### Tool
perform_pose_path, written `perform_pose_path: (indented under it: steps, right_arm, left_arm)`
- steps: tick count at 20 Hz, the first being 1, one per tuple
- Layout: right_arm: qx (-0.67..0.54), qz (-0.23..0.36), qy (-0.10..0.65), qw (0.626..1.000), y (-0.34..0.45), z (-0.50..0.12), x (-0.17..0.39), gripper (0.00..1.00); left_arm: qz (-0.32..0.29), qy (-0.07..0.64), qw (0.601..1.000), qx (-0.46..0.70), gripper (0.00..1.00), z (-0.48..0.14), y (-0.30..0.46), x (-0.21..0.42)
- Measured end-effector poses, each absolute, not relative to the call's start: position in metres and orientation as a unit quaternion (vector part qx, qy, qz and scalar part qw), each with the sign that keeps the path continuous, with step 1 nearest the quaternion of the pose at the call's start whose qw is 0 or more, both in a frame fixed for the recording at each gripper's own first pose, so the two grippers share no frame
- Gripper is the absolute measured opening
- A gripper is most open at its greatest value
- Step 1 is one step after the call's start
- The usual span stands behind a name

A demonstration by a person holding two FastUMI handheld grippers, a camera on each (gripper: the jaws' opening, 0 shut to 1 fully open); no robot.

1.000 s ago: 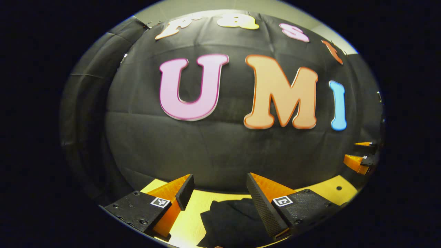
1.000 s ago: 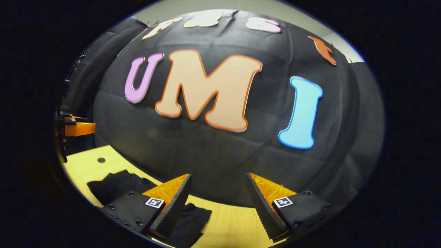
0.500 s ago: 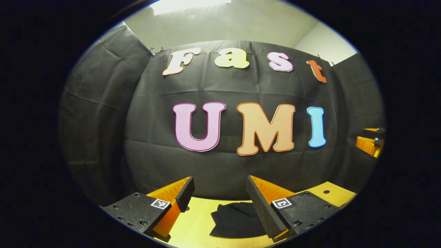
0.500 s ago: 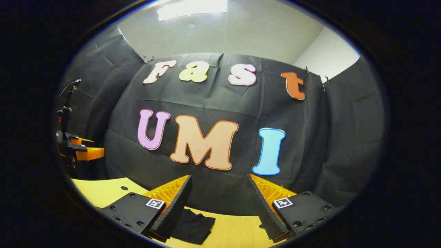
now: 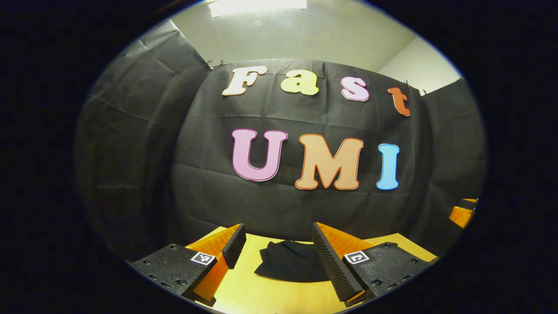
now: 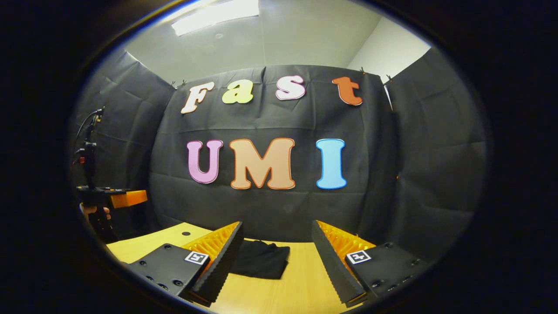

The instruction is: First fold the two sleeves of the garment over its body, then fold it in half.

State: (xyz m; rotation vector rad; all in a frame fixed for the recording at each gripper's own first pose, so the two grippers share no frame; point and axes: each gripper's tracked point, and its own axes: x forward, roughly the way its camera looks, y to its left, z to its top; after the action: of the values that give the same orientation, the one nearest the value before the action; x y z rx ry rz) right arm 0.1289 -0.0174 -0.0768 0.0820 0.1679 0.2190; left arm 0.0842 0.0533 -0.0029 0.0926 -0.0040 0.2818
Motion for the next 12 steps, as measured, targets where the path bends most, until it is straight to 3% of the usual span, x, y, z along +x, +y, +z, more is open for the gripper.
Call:
perform_pose_path:
  steps: [7,12]
  right_arm:
    - [0.058,0.101,0.100,0.988,-0.028,-0.093,0.098,0.98]
    - [0.082,0.096,0.106,0.986,-0.045,-0.094,0.095,1.00]
  left_arm:
    - [0.134,0.046,0.990,-0.007,0.93,-0.044,0.025,0.075]
    - [0.119,0.064,0.991,0.022,0.92,-0.050,0.005,0.083]
